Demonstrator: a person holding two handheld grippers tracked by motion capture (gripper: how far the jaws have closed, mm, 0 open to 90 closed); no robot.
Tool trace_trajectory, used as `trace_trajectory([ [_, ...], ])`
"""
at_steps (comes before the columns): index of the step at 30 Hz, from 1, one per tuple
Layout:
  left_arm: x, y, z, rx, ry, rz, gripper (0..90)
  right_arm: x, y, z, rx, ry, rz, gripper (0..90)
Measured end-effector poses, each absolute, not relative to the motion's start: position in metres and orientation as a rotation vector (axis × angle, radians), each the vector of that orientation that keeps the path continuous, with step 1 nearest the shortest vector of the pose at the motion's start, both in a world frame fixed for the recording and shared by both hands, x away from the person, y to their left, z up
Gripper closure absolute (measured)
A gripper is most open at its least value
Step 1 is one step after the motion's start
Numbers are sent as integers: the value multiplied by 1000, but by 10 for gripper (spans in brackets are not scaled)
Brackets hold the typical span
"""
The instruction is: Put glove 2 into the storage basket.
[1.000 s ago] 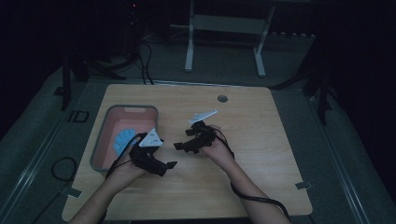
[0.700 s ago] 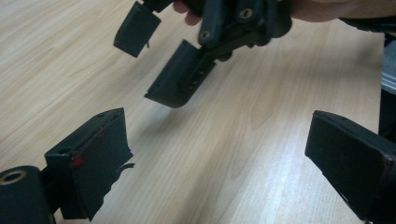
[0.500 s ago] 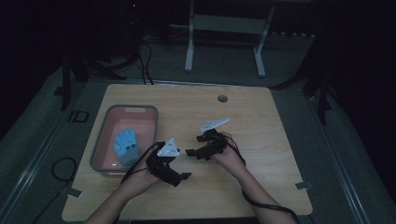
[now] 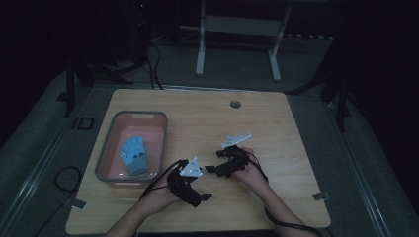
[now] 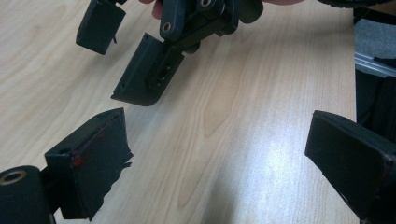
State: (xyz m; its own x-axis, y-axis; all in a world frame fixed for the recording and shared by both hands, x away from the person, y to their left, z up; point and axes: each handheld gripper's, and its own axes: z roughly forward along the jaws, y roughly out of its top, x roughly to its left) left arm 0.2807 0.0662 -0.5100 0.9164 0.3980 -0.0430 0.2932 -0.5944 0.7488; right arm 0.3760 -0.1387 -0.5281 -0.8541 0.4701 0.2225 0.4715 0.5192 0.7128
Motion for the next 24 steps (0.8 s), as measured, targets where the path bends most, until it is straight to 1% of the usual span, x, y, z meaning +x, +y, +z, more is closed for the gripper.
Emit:
trace_trajectory([
  [15,277,50,-534,2281,427,150,65,363,-168,-546,-864,-2750,-1314,141],
  [24,275,52,-545,2269,434,136,65,357,-180,-555,-833,-2788,-1376,140],
])
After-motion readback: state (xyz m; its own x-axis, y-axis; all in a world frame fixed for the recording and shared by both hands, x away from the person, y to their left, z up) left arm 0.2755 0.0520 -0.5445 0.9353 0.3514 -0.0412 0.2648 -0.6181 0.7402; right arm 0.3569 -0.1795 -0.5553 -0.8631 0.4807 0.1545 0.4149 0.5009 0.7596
